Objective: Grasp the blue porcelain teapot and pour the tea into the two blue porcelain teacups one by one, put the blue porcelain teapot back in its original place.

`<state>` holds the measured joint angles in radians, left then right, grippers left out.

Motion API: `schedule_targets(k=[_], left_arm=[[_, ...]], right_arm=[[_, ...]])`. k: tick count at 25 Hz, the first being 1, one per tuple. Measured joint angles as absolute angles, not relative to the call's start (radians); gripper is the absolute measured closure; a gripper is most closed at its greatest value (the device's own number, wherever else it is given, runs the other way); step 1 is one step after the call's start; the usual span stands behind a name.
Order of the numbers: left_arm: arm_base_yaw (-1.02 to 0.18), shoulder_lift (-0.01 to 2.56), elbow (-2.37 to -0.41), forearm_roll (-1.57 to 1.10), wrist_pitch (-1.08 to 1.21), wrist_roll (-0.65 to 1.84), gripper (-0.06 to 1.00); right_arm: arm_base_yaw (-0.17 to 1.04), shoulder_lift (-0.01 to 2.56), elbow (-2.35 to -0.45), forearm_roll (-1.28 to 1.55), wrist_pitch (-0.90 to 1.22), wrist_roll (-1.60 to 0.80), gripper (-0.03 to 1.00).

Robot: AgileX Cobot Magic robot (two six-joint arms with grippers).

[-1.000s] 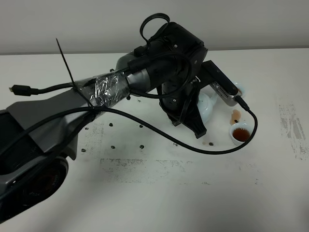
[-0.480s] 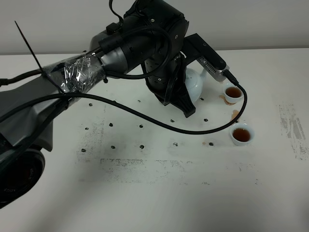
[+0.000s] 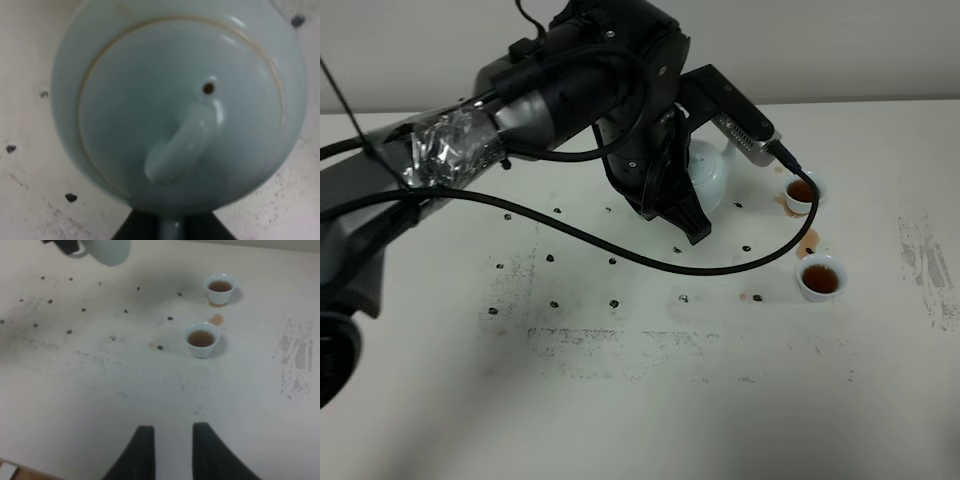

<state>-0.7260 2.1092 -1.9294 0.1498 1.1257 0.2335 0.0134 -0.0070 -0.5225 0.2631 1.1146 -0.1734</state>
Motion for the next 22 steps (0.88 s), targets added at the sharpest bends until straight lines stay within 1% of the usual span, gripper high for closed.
schedule_targets(k=[5,8,16,19,22], left_arm=[[-0.712,1.929,-1.575,0.151,0.92,0.209,0.86],[-0.667,1.855,-1.438,0.148,0.896,0.169,0.86],[-0.469,1.649,-1.107,0.15,0.744,0.049,0.86],[-0.423,1.602,-0.978,0.148,0.694,0.0,0.86],[-0.411,1.57,-0.854,0.145,0.626,-0.04,0.86]], right_arm=[[0.013,-0.007,-0.523,0.263,1.115,-0.173,0.75],[0.013,-0.007,-0.523,0.263,1.115,-0.173,0.75],[0.013,-0.007,-0.523,0.263,1.115,-0.173,0.75],[0.013,-0.007,-0.523,0.263,1.115,-0.173,0.75],[0.013,-0.007,-0.523,0.263,1.115,-0.173,0.75]])
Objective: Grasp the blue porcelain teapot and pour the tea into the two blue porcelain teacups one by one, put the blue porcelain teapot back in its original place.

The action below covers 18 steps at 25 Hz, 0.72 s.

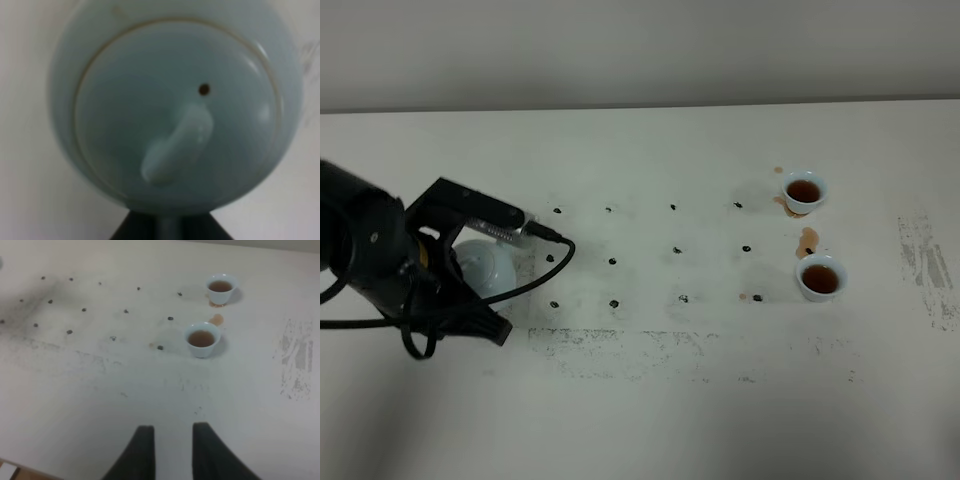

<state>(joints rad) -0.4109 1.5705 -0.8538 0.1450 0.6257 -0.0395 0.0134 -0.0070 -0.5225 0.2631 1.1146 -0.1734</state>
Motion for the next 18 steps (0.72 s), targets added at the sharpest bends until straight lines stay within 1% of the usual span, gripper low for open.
schedule_targets(k=[3,7,18], left_arm=[[-0.411,1.557,-0.762,0.141,0.539,-0.061,0.86],[-0.411,1.556,-0.702,0.141,0.463,-0.071,0.86],[-0.4,1.556,-0.693,0.145,0.418,-0.065,0.86]], right_arm=[[0.013,-0.007,-0.523,0.263,1.115,-0.173,0.75],[0.013,-0.007,-0.523,0.263,1.115,-0.173,0.75],[0.013,-0.007,-0.523,0.263,1.115,-0.173,0.75]])
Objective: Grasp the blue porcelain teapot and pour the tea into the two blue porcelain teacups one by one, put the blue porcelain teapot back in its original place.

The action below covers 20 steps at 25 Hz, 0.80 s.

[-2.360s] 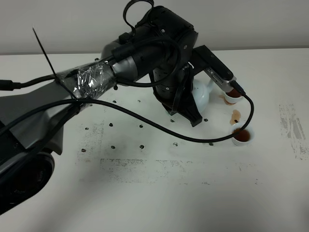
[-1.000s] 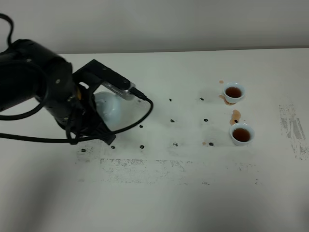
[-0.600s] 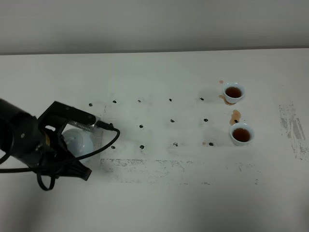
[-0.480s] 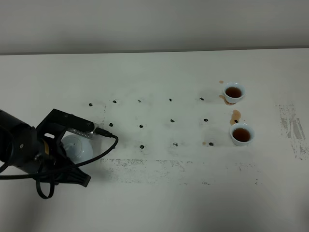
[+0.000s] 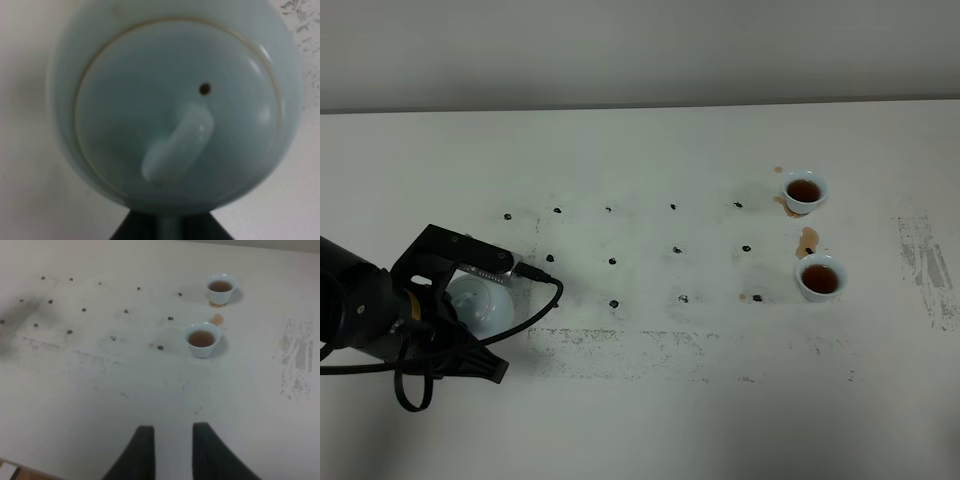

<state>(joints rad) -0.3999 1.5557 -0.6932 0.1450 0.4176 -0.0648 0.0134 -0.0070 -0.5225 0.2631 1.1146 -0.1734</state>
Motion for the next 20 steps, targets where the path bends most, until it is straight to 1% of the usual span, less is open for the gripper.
schedule_targets(k=[4,11,20], left_arm=[[-0.395,1.556,-0.692,0.148,0.396,-0.065,0.86],[-0.345,1.562,-0.692,0.162,0.349,-0.065,0.86],[-0.324,1.644,-0.691,0.195,0.284,-0.066,0.86]], right_arm=[[0.013,-0.007,-0.523,0.263,1.115,-0.173,0.75],[0.013,-0.007,-0.523,0.263,1.115,-0.173,0.75],[0.013,-0.007,-0.523,0.263,1.115,-0.173,0.75]])
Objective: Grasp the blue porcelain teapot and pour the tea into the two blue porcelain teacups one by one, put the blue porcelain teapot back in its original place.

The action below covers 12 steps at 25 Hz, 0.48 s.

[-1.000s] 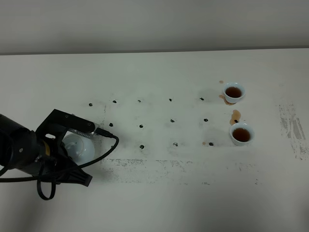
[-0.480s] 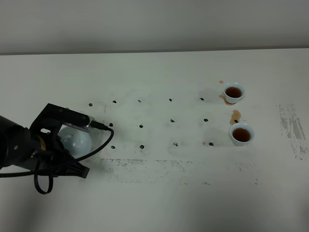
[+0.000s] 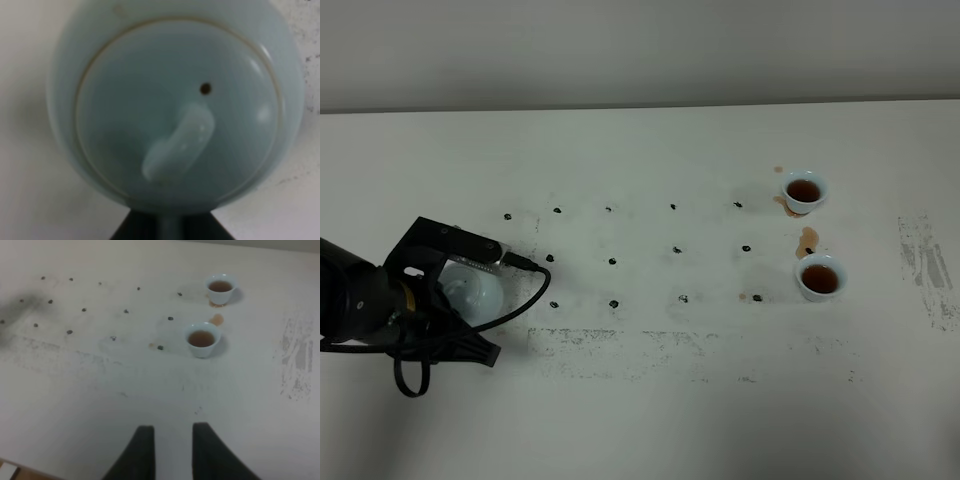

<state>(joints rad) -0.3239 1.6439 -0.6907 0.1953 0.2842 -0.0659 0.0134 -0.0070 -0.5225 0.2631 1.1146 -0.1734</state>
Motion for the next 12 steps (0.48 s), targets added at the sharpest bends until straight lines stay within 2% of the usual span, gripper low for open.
schedule_targets(k=[12], left_arm=[[-0.324,1.694,-0.691,0.197,0.236,-0.068,0.86]], right_arm=[[0.013,-0.007,-0.523,0.263,1.115,-0.173,0.75]])
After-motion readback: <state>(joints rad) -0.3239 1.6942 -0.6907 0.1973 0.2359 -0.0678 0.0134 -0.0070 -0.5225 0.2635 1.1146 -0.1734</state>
